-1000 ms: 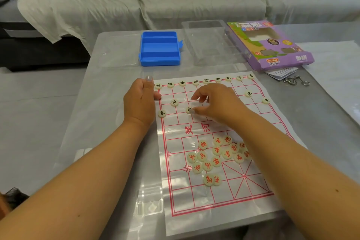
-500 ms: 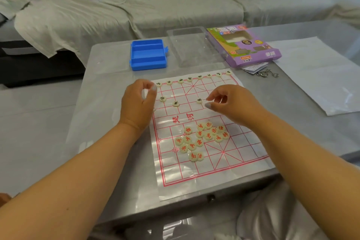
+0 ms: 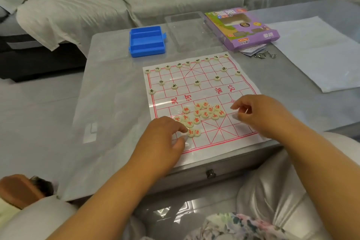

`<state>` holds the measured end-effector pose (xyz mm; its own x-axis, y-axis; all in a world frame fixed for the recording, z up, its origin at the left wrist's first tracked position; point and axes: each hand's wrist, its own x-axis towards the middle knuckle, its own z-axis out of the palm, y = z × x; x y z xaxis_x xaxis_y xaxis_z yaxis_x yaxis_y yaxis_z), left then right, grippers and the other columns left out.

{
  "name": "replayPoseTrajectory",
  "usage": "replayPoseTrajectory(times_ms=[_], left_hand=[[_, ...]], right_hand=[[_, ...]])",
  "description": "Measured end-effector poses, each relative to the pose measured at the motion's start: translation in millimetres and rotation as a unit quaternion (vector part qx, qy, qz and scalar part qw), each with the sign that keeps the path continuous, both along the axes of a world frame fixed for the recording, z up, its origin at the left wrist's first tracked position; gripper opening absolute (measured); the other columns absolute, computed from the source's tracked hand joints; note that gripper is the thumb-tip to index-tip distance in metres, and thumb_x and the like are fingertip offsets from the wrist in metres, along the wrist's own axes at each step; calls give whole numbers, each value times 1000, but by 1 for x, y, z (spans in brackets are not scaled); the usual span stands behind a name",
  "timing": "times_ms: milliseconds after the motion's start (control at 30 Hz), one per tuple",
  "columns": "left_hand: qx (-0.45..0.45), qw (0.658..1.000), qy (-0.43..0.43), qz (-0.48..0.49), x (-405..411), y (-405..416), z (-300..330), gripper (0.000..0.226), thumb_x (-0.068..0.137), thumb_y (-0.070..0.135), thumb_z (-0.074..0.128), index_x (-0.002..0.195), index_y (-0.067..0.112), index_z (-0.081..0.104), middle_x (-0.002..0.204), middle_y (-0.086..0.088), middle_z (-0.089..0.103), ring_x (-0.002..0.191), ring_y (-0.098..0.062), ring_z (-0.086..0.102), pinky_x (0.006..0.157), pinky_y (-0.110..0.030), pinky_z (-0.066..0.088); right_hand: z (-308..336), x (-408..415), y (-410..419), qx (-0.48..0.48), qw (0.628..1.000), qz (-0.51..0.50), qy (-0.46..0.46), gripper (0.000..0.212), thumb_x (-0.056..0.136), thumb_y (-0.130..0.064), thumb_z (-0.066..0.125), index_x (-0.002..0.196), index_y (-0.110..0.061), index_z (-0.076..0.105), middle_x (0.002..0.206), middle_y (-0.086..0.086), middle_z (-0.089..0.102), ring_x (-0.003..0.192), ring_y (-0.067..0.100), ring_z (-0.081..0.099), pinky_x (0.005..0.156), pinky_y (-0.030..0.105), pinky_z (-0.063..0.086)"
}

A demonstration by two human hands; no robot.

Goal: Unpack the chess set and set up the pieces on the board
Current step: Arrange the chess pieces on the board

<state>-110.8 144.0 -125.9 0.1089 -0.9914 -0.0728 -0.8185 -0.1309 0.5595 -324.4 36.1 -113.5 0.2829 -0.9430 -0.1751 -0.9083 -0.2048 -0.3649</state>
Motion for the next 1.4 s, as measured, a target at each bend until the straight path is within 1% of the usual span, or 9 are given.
replayPoseTrajectory(times_ms=[100, 200, 433, 567, 667, 900, 1133, 1300, 1400], left_hand=[[-16, 1000, -13, -3, -3, -3, -8, 29, 86, 45, 61, 112, 32, 62, 106, 16, 56, 99, -5, 51, 95, -27, 47], [-30, 999, -32, -22, -7, -9, -13, 31, 83, 49, 63, 110, 34, 62, 93, 21, 48, 88, -3, 47, 93, -33, 48], [-48, 997, -43, -34, -11, -16, -23, 30, 84, 47, 63, 110, 32, 63, 102, 15, 60, 87, -3, 48, 93, -32, 47], [-55, 997, -32, -35, -9, -19, -26, 29, 84, 44, 64, 110, 31, 63, 100, 15, 59, 86, -4, 49, 93, -33, 48], [-56, 997, -28, -39, -9, -19, -27, 26, 84, 41, 65, 108, 31, 64, 94, 17, 55, 83, -5, 51, 93, -35, 49], [-61, 997, -17, -51, -4, -20, -29, 29, 85, 39, 65, 113, 30, 64, 93, 17, 52, 81, -6, 50, 90, -31, 49], [-60, 996, -20, -54, -2, -21, -31, 28, 85, 41, 64, 111, 31, 63, 95, 17, 51, 83, -5, 49, 91, -30, 49], [-61, 997, -18, -54, -1, -21, -33, 29, 84, 44, 64, 109, 30, 63, 93, 17, 50, 79, -5, 48, 86, -24, 47], [-64, 996, -16, -56, -2, -21, -33, 31, 84, 45, 63, 112, 31, 62, 94, 18, 50, 81, -5, 48, 87, -26, 47]], right_hand=[[-4, 0, -5, 8, 1000, -10, -11, 23, 88, -32, 62, 111, -27, 62, 91, -8, 61, 81, 9, 56, 74, 21, 43], [-11, 4, -6, 15, 1000, -6, -4, 20, 88, -32, 63, 108, -27, 63, 87, -8, 61, 76, 9, 54, 65, 18, 39], [-22, 18, -11, 6, 1000, -13, -26, 27, 83, -38, 67, 107, -28, 59, 77, -13, 53, 66, 7, 48, 56, 16, 33], [-25, 26, -12, -1, 1000, -12, -23, 27, 83, -41, 67, 105, -26, 59, 79, -13, 51, 67, 7, 47, 57, 16, 33], [-19, 23, -8, 10, 999, -7, -32, 22, 83, -36, 68, 102, -27, 60, 83, -11, 57, 70, 9, 51, 59, 14, 36], [-1, 5, 34, 82, 994, 61, -45, 18, 82, -32, 70, 93, -38, 58, 88, -15, 59, 77, 6, 55, 62, 8, 38], [-13, 5, 37, 76, 995, 55, -30, 25, 82, -33, 69, 107, -31, 63, 92, -12, 61, 77, 6, 55, 62, 7, 36], [-16, 4, 38, 79, 995, 59, -33, 26, 81, -32, 71, 105, -32, 62, 86, -11, 61, 74, 8, 56, 64, 11, 40], [-13, 1, 34, 78, 994, 55, -45, 24, 81, -34, 71, 101, -36, 58, 83, -13, 59, 73, 8, 55, 62, 9, 39]])
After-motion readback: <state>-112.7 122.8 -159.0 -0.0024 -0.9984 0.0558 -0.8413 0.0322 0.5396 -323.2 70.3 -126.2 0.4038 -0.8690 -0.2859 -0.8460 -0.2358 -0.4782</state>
